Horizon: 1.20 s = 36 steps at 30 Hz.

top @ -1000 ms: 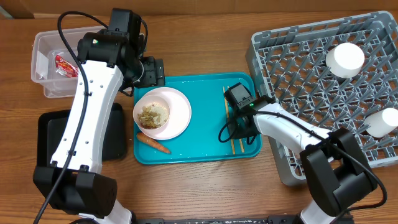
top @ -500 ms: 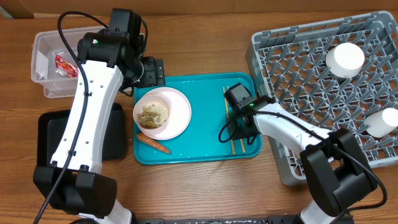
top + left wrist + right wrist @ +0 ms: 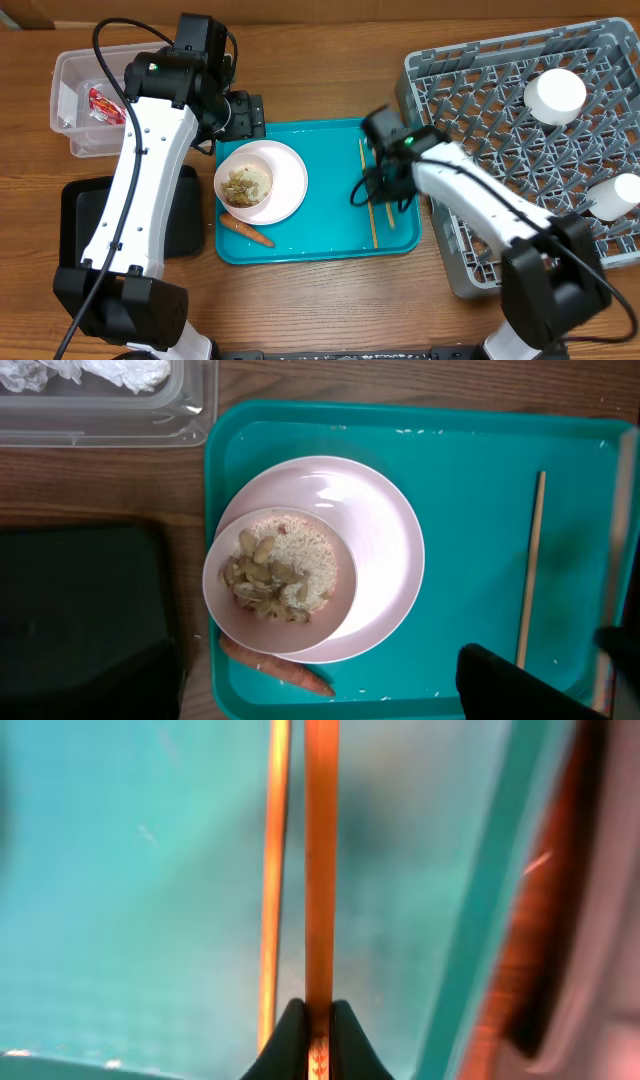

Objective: Sort waste into correct bins and load items into the dishwasher

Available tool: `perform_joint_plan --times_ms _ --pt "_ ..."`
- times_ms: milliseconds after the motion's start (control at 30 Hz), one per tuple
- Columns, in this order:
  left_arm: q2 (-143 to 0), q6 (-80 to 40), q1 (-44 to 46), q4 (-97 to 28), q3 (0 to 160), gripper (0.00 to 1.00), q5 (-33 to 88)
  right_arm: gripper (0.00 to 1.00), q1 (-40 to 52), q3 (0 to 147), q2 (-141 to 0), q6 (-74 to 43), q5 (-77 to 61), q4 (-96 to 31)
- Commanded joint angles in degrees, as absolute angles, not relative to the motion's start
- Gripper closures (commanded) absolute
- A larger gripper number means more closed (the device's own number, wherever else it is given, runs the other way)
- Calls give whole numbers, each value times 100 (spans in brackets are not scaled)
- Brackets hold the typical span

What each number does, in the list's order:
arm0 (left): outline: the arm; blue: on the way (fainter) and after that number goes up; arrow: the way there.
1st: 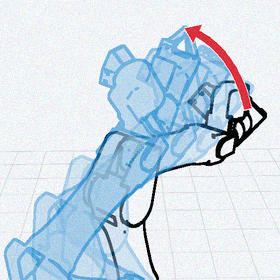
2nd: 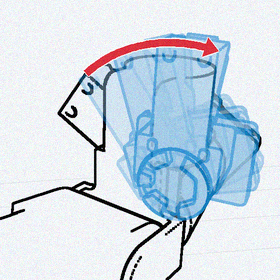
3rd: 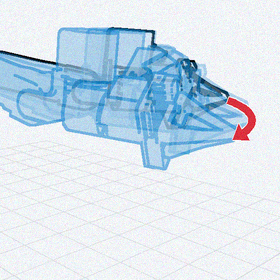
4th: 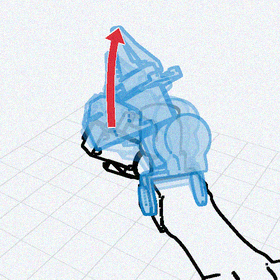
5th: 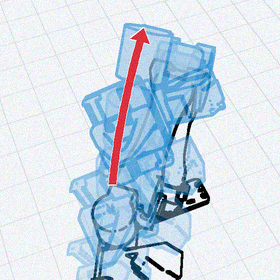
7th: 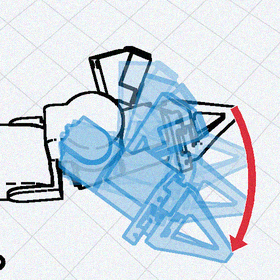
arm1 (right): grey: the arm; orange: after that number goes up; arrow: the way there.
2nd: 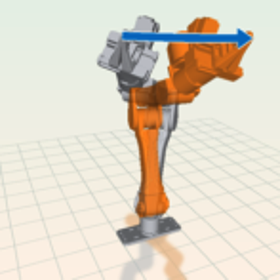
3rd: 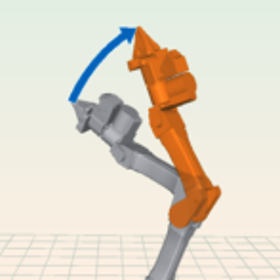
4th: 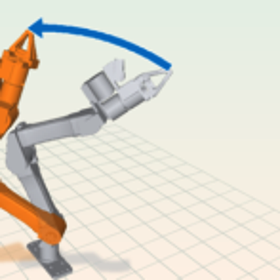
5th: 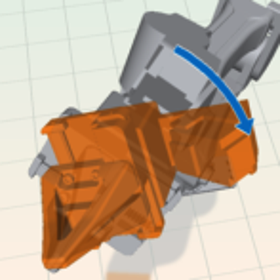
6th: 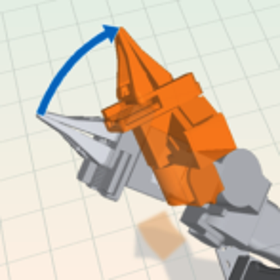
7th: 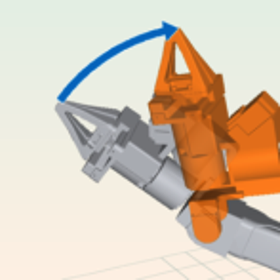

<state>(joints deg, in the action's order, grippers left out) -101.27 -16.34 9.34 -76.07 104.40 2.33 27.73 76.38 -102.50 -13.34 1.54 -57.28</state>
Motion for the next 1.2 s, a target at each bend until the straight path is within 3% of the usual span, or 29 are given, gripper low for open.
perform_joint_plan --times_ms 0,333,733,767,833,1167 --pt "-10158 -1693 930 -7612 10425 11 198 96 2425 8230 -9594 -921 215 -5916" --pt "-10158 -1693 930 -7607 10425 10 198 96 1109 8197 -9338 532 482 -6768" --pt "-10158 -1693 930 -7612 10425 11 198 96 980 7231 -9345 801 377 -6195" --pt "-10158 -1693 930 -7612 10425 10 198 88 978 7223 -9345 797 377 -6193" --pt "-10158 -1693 930 -7609 10425 10 198 56 978 7229 -9343 790 381 -6178" --pt "-10158 -1691 930 -7609 10425 10 198 47 1221 8340 -9196 279 -86 -6292"
